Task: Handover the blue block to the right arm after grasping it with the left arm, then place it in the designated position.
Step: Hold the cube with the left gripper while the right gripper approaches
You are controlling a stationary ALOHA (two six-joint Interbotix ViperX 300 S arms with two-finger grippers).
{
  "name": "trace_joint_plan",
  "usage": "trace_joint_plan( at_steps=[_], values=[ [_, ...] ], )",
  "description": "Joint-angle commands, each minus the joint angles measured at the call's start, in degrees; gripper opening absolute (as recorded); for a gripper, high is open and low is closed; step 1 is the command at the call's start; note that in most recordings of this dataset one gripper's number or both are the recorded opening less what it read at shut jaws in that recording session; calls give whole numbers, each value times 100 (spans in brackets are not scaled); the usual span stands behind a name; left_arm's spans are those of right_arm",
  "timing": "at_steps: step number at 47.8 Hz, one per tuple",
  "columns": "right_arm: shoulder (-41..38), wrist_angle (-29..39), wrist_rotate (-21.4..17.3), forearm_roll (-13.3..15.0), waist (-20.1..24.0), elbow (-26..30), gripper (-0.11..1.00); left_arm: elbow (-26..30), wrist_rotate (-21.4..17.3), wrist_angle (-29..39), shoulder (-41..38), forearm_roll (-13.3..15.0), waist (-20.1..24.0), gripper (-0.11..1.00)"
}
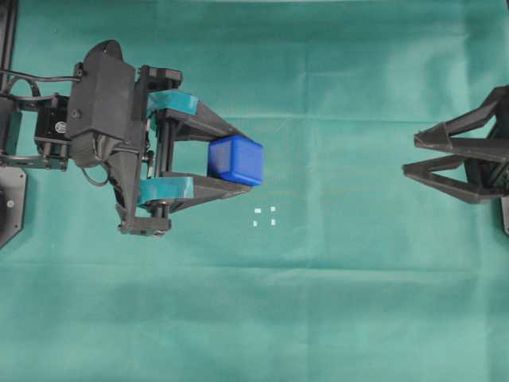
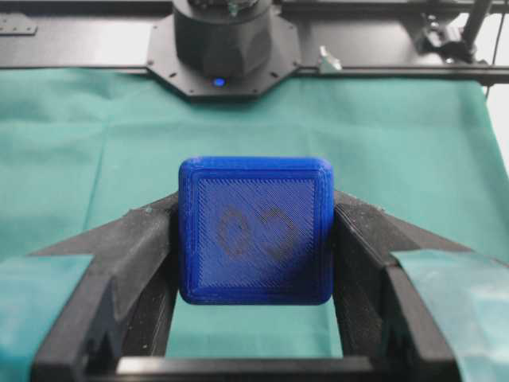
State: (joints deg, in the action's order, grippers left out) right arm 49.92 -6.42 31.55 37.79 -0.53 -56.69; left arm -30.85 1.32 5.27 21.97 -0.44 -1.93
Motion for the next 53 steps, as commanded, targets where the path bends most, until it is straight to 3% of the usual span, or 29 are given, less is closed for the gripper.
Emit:
trace_joint_plan(
  at_steps=[1, 33, 53],
  values=[
    [-18, -44, -18, 9, -9, 158, 94, 62, 9, -44, 62, 9, 26, 47],
    [-44, -105, -18, 9, -9, 202, 94, 62, 9, -44, 62, 9, 35, 47],
    [-668, -229, -18, 9, -9, 615, 94, 62, 9, 62, 62, 9, 26, 47]
  ],
)
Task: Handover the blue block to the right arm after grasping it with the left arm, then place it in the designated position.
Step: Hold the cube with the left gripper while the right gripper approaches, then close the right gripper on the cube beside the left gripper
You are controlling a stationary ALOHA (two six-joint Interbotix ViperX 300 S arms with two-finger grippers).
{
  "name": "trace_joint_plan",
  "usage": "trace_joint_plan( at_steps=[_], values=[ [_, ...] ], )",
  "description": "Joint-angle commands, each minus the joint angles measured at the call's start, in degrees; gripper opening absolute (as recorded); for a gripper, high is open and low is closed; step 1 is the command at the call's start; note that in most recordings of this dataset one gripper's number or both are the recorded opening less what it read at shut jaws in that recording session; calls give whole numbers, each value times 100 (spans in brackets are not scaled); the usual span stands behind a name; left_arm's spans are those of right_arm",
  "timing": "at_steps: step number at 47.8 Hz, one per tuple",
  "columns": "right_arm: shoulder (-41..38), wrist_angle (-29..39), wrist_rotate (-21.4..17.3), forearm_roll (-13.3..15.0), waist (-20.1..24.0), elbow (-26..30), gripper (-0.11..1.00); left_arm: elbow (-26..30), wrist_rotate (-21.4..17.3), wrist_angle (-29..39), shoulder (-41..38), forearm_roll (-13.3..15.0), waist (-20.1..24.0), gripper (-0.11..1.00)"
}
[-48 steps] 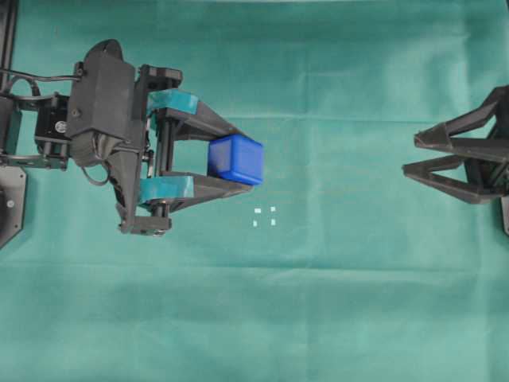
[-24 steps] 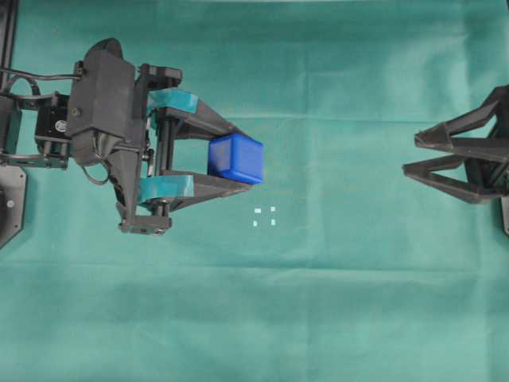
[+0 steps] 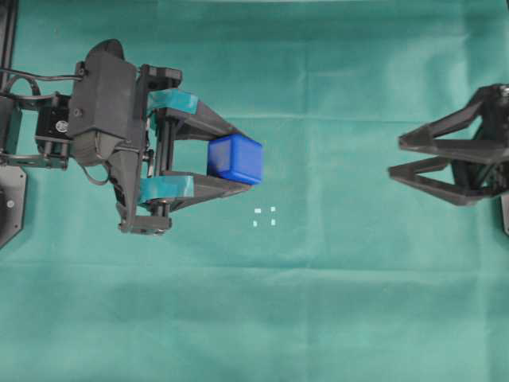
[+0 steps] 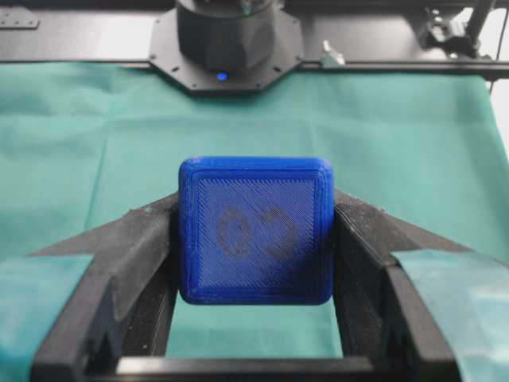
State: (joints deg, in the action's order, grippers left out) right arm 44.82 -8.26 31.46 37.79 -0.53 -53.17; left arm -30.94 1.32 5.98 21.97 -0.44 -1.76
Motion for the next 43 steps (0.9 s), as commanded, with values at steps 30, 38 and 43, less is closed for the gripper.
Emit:
trace_joint_plan(
  at_steps=[30, 38, 43],
  values=[
    [-2013, -527, 26, 97, -62, 1635, 94, 70, 9, -18, 62, 9, 18, 47],
    [-2487, -624, 26, 299, -88, 2021, 94, 70, 9, -18, 62, 18, 18, 47],
    [-2760, -624, 26, 325, -105, 2268, 94, 70, 18, -18, 70, 9, 9, 47]
  ],
)
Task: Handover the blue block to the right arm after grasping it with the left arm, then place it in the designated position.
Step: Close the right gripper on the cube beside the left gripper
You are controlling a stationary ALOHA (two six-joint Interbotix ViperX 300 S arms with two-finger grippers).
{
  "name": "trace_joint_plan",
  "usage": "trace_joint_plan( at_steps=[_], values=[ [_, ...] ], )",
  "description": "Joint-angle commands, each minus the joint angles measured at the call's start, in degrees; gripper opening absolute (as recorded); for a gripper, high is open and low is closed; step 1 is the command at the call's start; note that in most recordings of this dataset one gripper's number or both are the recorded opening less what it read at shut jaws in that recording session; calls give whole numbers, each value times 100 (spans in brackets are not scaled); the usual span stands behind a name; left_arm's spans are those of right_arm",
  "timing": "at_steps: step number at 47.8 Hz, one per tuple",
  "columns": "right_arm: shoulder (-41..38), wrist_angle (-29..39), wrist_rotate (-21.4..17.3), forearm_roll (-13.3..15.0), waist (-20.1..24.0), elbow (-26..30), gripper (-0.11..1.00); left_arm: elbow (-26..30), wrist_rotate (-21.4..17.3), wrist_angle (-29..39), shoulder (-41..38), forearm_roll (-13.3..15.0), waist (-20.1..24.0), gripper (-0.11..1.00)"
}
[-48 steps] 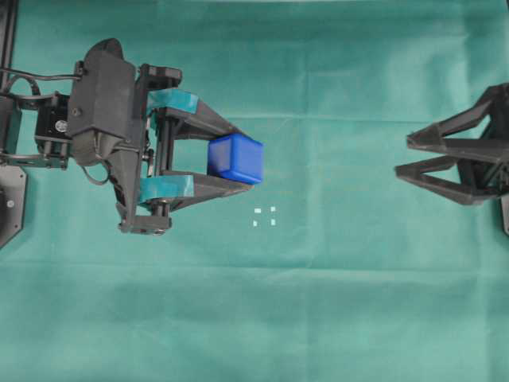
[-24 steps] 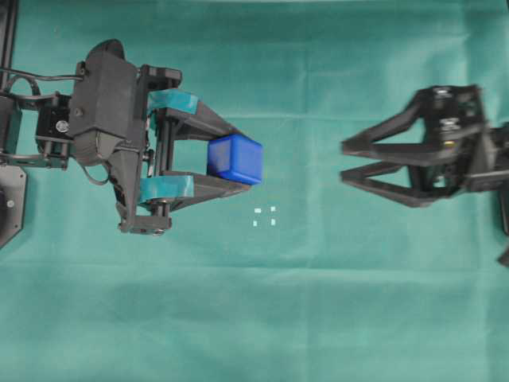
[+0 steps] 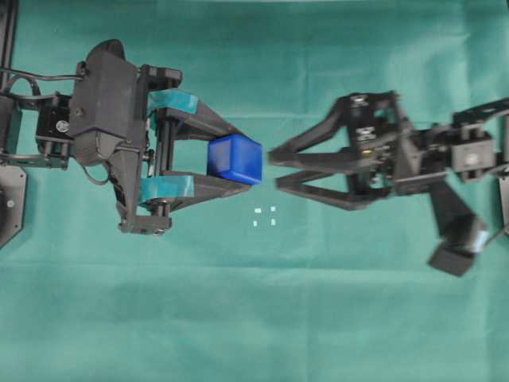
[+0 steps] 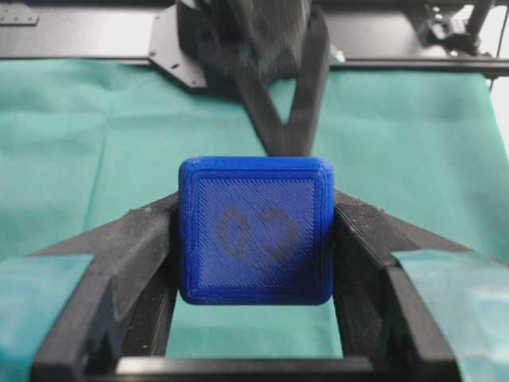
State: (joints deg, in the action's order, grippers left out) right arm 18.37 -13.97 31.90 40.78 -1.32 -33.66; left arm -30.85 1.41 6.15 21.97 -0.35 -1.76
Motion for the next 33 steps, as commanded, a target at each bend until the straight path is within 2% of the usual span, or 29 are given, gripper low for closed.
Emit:
trace_joint_plan(
  at_steps=[1, 15, 33],
  values=[
    [-158, -53, -18, 26, -35, 360, 94, 62, 9, -26, 70, 9, 9, 47],
    [-703, -26, -18, 53, -35, 923, 94, 53, 0, -26, 70, 9, 9, 47],
    [-756, 9, -26, 62, -44, 976, 94, 9, 0, -26, 114, 0, 9, 47]
  ],
)
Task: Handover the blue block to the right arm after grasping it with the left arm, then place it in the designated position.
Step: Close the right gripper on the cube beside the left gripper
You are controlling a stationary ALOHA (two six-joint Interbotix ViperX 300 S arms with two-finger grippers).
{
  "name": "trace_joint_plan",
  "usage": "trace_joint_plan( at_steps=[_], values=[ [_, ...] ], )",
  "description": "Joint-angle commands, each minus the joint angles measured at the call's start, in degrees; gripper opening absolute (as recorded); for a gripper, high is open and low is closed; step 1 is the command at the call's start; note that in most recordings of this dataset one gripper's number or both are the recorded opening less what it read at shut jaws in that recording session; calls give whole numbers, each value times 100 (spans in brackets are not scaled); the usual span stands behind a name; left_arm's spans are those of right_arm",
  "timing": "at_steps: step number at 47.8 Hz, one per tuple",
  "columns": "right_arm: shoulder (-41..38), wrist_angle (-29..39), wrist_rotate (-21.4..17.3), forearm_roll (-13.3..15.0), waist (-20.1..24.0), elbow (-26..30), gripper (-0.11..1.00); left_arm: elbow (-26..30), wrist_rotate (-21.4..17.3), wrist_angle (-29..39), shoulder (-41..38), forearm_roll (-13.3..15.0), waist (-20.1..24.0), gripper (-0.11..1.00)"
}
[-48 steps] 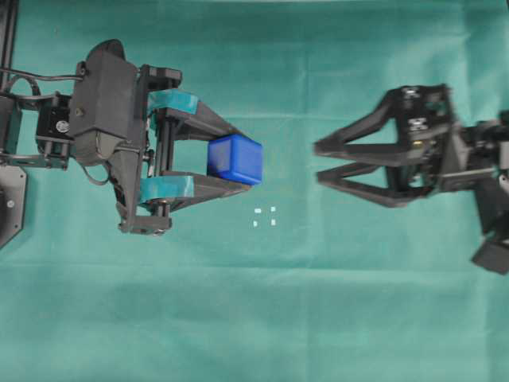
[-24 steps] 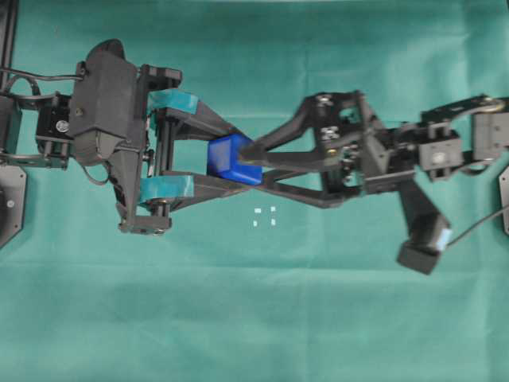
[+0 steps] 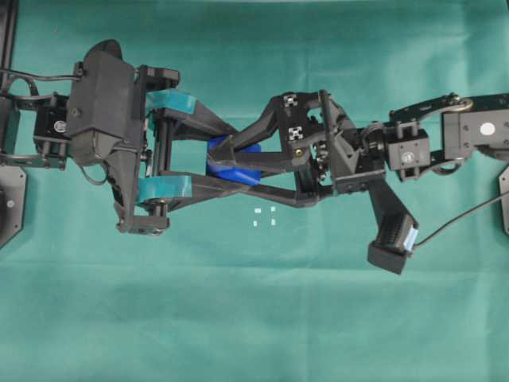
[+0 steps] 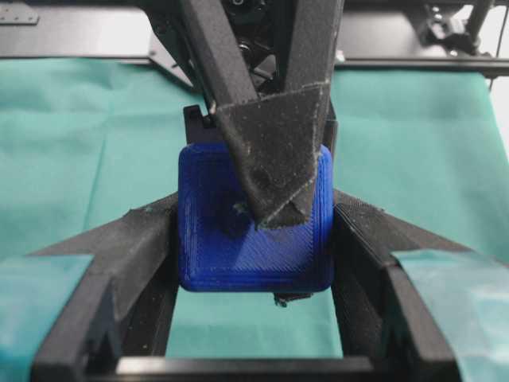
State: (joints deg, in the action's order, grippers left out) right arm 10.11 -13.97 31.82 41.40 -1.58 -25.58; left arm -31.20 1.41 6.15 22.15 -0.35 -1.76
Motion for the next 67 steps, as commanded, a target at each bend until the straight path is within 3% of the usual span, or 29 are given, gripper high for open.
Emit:
trace_joint_plan(
  at_steps=[1, 6, 12, 17, 57, 64, 67],
  values=[
    [70, 44, -18, -9, -9, 158, 93, 44, 0, -26, 97, 9, 9, 47],
    [79, 290, 18, 0, -9, 176, 86, 53, 0, -35, 97, 0, 9, 47],
    [97, 527, 53, 290, -18, 141, 60, 53, 0, -26, 97, 0, 18, 47],
    [123, 624, 26, 483, -18, 132, 61, 53, 0, -26, 97, 9, 9, 47],
    [132, 659, 9, 475, -18, 123, 61, 62, 18, 26, 97, 0, 9, 48],
    [149, 659, 0, 475, -18, 123, 61, 44, 9, 26, 114, 0, 18, 84],
    [167, 659, 0, 475, -18, 114, 61, 44, 9, 26, 123, 9, 35, 95]
  ],
)
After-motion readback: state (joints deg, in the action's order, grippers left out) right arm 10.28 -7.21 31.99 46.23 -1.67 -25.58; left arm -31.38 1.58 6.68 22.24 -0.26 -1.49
